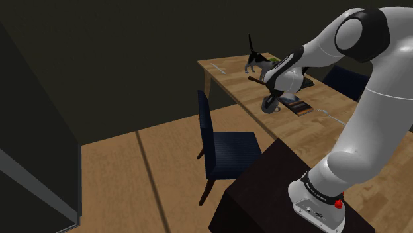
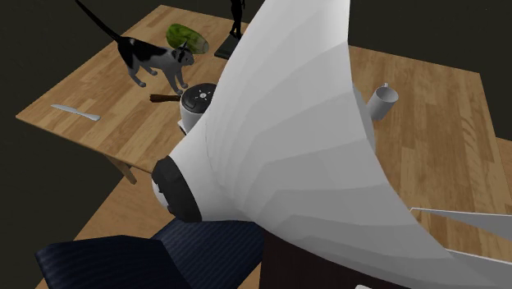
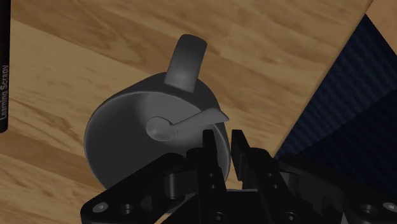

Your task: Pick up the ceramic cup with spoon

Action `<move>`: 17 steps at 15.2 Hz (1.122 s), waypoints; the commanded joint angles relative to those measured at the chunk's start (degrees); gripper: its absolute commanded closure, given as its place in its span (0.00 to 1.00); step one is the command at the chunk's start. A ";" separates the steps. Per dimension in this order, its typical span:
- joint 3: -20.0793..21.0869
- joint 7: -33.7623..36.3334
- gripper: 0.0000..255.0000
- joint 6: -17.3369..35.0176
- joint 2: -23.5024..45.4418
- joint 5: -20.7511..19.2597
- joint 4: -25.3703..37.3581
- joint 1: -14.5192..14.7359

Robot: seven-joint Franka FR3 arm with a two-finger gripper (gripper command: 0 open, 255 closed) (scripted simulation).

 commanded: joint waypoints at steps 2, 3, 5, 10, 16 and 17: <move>0.00 0.00 1.00 -0.01 0.02 -0.01 -0.02 0.01; 0.00 0.01 1.00 -0.01 0.02 -0.01 -0.01 0.01; -0.62 0.61 1.00 -0.65 -0.69 -0.88 -0.03 0.44; -3.53 4.07 1.00 -3.91 -4.53 -5.64 -0.15 2.59; -5.81 8.05 1.00 -8.09 -9.08 -11.22 0.23 4.16; -6.06 8.67 1.00 -8.82 -9.82 -12.08 0.36 4.32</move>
